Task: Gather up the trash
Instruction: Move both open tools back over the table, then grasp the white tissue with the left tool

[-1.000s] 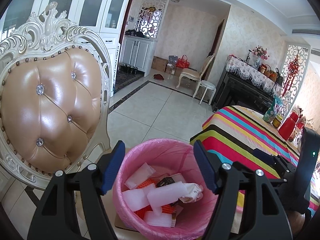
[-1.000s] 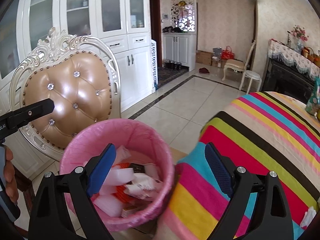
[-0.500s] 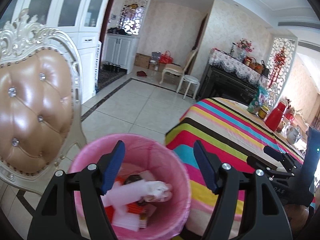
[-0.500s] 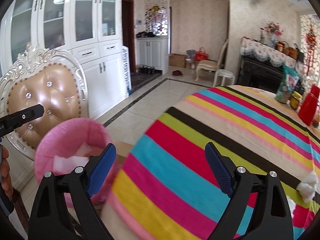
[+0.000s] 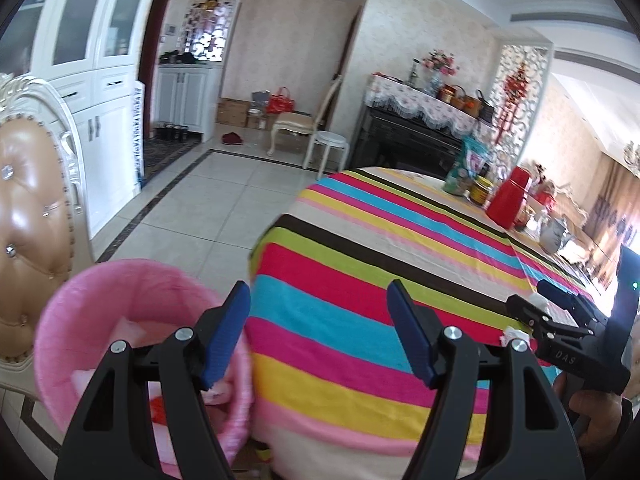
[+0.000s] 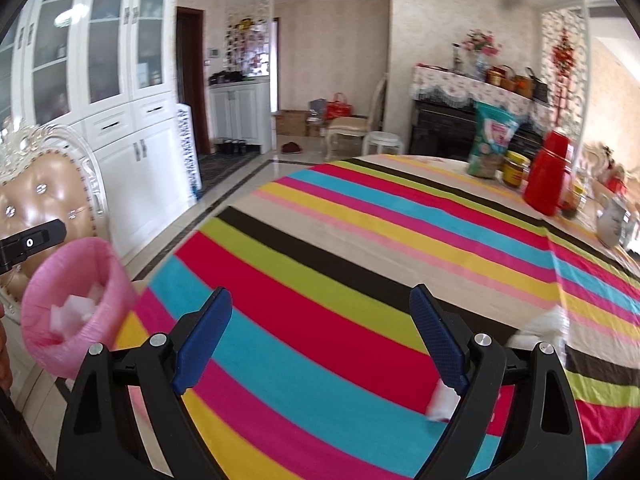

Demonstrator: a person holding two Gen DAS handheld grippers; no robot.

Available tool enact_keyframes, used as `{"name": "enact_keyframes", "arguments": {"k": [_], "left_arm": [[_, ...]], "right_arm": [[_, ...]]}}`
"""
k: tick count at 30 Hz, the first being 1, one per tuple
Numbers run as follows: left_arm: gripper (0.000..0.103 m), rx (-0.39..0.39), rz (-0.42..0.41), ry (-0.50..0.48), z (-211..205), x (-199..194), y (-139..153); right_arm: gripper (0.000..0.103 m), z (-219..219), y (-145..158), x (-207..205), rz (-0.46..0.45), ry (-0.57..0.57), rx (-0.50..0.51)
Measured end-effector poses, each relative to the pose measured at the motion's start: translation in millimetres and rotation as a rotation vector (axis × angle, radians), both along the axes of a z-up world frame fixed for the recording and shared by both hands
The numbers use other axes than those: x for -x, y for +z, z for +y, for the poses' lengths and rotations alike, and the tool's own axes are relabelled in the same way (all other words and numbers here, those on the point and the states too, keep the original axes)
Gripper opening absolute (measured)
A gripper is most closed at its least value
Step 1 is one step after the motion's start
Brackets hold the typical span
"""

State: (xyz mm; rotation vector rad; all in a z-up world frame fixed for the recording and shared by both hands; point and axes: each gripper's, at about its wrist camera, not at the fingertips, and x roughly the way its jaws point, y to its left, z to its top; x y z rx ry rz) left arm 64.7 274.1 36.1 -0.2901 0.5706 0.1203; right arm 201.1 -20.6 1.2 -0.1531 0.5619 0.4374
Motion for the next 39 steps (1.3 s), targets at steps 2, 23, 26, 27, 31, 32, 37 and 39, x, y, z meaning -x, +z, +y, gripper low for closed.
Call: {"name": "enact_keyframes", "arguments": {"k": [2,23,26,27,31,32,37,39], "left_arm": [[0.068,-0.001,0.002,-0.023,-15,-8,-1],[0.067,-0.037,0.091,-0.332,-210,-110,-39],[0.067,-0.042,0.113,-0.374,-234,-123,-48],[0.067,-0.042,0.119,-0.384,-240,-126,-51],[0.062,-0.028,0.151,-0.441,-269,-141,-66],[0.061,-0.028,0.160,-0.452,-273,-143,-68],[0.057,-0.019,0.207,-0.506,-303,-160,-87],[0.057,-0.018,0.226,-0.519,-312,-167,-95]], "right_arm": [[0.085,-21,-2,-5,0.005,-0.033,0.002],[0.085,-204,-28,-50,0.028,-0.304,-0.058],[0.085,-211,-31,-55,0.030,-0.310,-0.059],[0.085,-215,-33,-57,0.036,-0.310,-0.061],[0.085,-226,-34,-63,0.042,-0.329,-0.063],[0.085,-228,-34,-64,0.049,-0.328,-0.069],[0.085,-237,-35,-70,0.065,-0.339,-0.063],[0.085,-242,-39,-73,0.077,-0.347,-0.064]]}}
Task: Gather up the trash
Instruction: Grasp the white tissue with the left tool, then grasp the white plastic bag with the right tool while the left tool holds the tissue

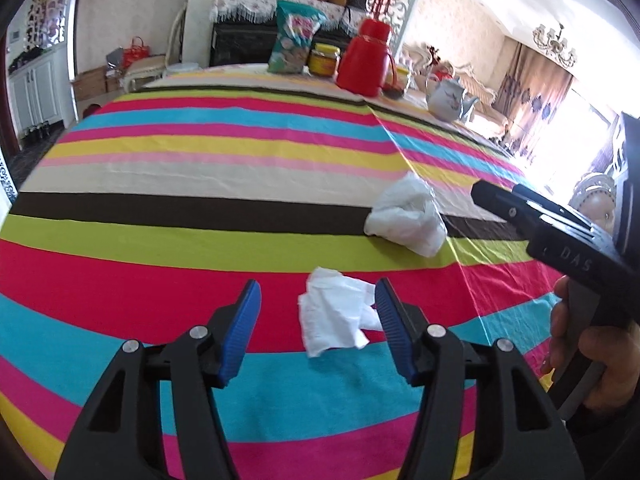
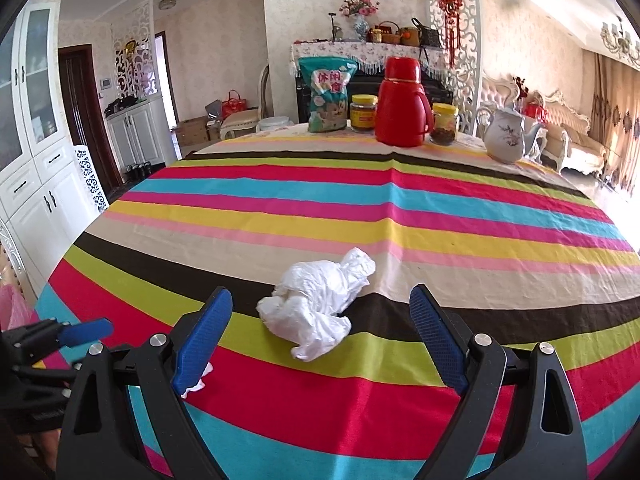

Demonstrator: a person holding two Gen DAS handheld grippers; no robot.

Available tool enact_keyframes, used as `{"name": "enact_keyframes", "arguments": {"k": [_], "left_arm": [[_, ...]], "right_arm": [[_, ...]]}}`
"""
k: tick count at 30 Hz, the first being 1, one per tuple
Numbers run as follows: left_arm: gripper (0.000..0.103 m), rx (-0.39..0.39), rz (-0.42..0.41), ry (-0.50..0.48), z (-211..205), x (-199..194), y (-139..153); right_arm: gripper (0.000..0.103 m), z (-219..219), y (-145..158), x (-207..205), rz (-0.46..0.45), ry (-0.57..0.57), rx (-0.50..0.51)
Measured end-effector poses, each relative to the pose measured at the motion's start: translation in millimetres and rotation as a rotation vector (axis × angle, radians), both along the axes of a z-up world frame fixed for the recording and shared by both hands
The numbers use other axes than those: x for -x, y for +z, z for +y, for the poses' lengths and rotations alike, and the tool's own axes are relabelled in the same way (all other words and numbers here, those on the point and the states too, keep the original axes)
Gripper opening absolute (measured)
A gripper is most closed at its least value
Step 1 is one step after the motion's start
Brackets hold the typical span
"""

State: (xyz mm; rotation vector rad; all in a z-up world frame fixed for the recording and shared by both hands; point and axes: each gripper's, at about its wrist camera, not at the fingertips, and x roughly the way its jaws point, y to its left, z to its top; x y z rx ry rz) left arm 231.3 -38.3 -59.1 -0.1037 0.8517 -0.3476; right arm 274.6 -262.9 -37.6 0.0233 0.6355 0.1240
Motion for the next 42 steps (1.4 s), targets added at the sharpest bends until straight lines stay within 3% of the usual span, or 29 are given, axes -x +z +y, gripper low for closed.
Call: {"name": "enact_keyframes", "arguments": {"k": [7,11,17,20,42], "left_arm": [[0.054,-0.038,0.055,-0.028,-17,-14,-20],[0.046,-0.060,0.087,-0.039,-23,-20,-31],[0.021,-0.084,0.103,-0.057,-24,-22,-37],[0.015,-0.079,0.097,-0.063,-20,-21,-34],[0.014,-0.027,0.015,0.004,25,-5,5]], "right_arm": [[0.085,-10,-9,-7,0.026,-0.024,-0.004],[0.085,-11,-14,-10,0.040,-0.030,0.003],[0.085,-9,-22,-13,0.059,-0.030,0.019],[0.085,-4,-27,-14,0.068,-0.022,0.035],[0.085,35,-49,-53,0.137,0.008,0.101]]}}
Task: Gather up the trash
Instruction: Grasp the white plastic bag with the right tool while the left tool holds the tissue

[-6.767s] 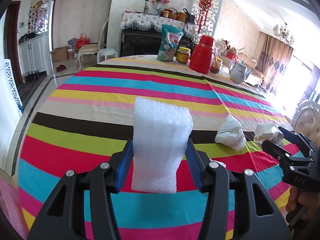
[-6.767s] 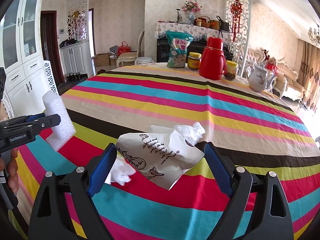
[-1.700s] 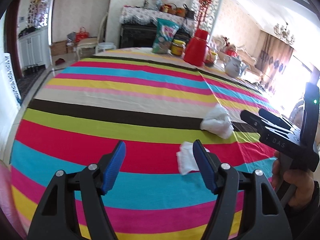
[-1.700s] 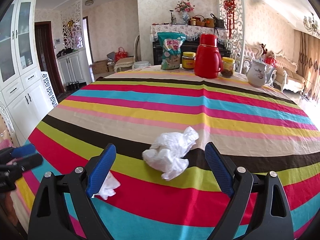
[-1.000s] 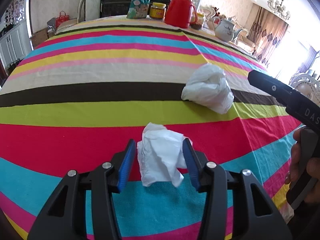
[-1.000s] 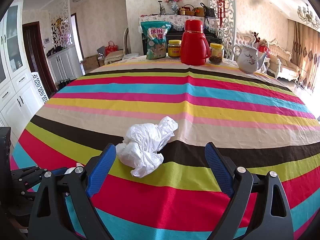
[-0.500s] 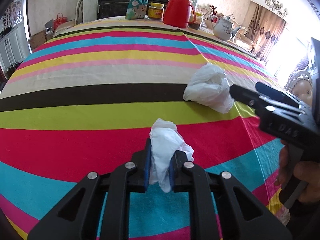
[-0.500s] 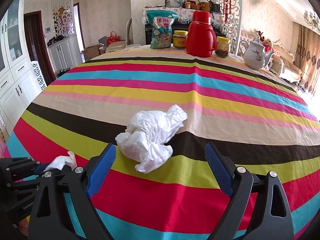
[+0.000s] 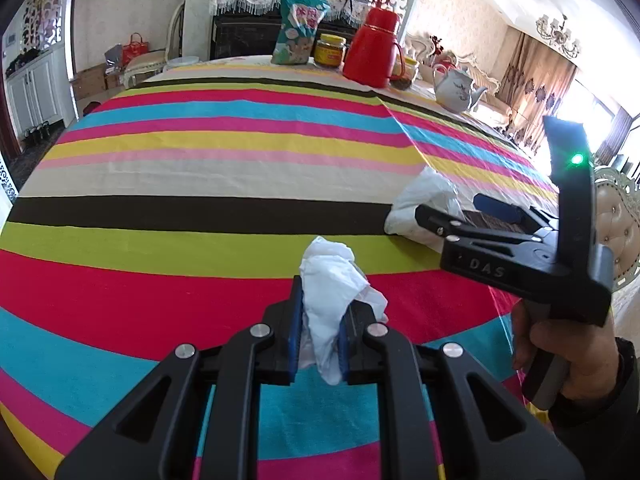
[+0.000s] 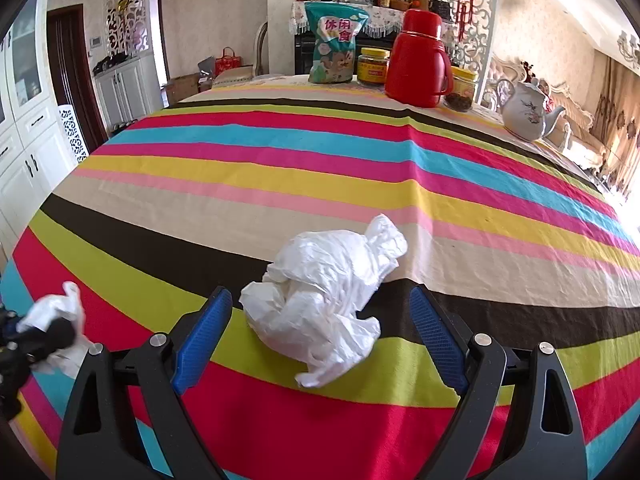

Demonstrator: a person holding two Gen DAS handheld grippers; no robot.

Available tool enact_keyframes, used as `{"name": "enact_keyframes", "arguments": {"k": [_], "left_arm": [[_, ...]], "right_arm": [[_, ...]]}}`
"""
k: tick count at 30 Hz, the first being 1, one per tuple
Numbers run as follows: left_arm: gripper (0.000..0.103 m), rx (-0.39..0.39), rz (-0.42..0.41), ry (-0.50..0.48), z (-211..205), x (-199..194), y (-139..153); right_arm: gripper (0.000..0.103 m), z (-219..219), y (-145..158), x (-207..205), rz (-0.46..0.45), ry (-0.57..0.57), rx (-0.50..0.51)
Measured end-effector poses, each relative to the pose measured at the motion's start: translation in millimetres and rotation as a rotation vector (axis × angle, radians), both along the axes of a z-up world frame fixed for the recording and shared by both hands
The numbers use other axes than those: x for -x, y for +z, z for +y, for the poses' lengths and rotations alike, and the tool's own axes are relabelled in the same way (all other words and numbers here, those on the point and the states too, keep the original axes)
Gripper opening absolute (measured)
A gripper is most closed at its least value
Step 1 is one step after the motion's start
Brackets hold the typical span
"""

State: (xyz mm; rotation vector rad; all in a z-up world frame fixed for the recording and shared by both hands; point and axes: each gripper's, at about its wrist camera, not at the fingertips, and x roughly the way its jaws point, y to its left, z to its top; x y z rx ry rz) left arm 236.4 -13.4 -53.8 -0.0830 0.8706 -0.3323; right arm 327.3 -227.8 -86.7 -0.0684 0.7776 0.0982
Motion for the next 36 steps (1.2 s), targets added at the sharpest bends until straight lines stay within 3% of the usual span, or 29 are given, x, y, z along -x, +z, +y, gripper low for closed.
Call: {"name": "enact_keyframes", "arguments": {"k": [3,8,15,36], "left_arm": [[0.014,-0.005,-0.016,0.017,8,3,6],[0.014,0.002,-0.029,0.040,19,7,12],[0.014,0.014,-0.044,0.078,36,13,19],[0.014,0.042,-0.105,0.189,99,56,48]], "right_arm": [[0.082,5,-2,-3,0.007,0.007,0.012],[0.052,10,-6,-5,0.032,0.018,0.016],[0.034,14,0,8,0.007,0.035,0.007],[0.013,54,42,67,-0.075,0.158,-0.078]]}}
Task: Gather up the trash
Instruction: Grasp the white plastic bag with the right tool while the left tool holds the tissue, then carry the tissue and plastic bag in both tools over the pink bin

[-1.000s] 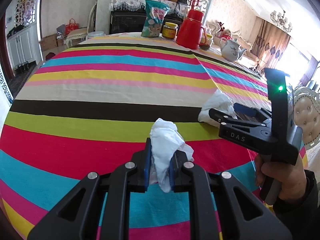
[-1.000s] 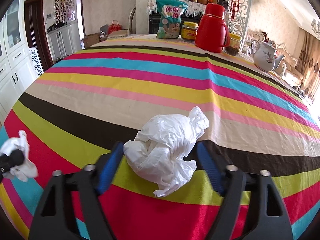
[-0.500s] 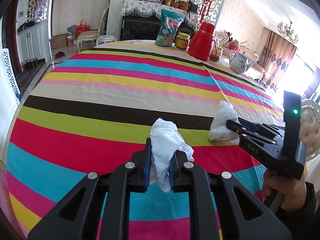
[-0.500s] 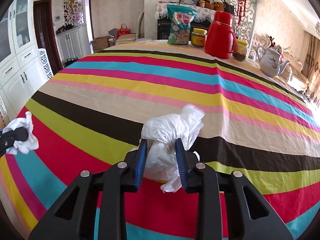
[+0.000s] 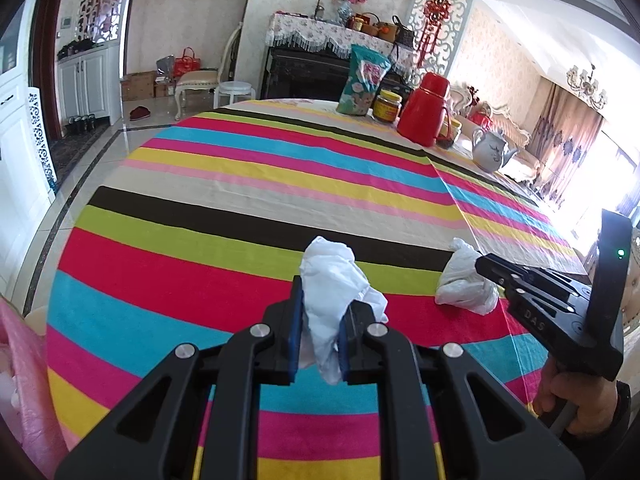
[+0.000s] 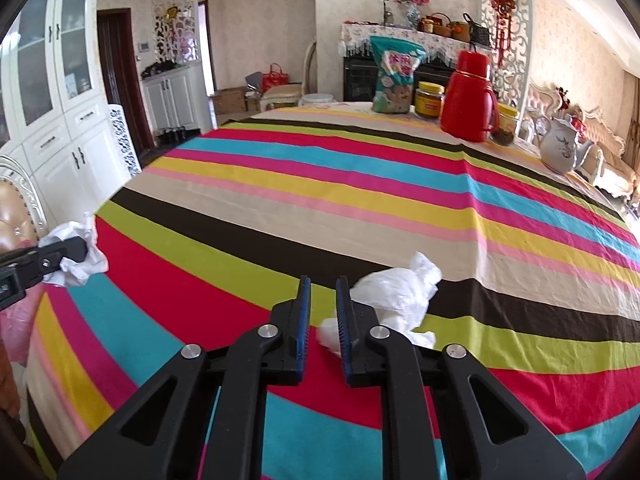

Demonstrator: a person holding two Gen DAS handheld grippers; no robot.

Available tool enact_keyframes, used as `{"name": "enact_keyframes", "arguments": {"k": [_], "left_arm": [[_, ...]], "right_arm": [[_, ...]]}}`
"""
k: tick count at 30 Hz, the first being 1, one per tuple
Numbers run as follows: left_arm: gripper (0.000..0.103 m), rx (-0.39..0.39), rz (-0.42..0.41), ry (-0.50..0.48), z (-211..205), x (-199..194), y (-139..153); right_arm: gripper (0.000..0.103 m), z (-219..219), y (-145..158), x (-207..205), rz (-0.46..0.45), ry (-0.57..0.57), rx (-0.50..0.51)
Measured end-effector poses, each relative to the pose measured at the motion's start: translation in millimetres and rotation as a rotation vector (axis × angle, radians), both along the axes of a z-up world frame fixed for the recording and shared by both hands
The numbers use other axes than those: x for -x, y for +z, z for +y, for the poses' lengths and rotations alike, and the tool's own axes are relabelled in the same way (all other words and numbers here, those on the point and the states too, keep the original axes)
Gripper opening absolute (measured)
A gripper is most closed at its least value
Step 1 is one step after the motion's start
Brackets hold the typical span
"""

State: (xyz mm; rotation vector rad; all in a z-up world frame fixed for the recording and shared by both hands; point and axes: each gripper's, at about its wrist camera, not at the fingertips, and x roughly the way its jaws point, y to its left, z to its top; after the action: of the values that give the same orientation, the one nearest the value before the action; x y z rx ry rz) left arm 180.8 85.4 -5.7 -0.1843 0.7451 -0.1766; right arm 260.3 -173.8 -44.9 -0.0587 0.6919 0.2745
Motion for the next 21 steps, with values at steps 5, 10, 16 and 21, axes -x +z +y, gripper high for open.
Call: {"name": "enact_keyframes", "arguments": {"k": [5,10,16,21], "left_arm": [[0.014,0.007,-0.012,0.016,12,10,3],[0.014,0.018,-0.018,0.020,16,12,4],[0.014,0.022,-0.018,0.020,18,12,4],[0.014,0.023,-0.018,0.016,18,13,5]], "right_arm": [[0.013,-8,6,11,-0.007,-0.027,-0.021],[0.013,-22,2,10,0.015,-0.039,-0.032],[0.062,-33,-8,11,0.053,-0.059,-0.031],[0.088,-25,-12,-3,0.021,-0.094,0.005]]}}
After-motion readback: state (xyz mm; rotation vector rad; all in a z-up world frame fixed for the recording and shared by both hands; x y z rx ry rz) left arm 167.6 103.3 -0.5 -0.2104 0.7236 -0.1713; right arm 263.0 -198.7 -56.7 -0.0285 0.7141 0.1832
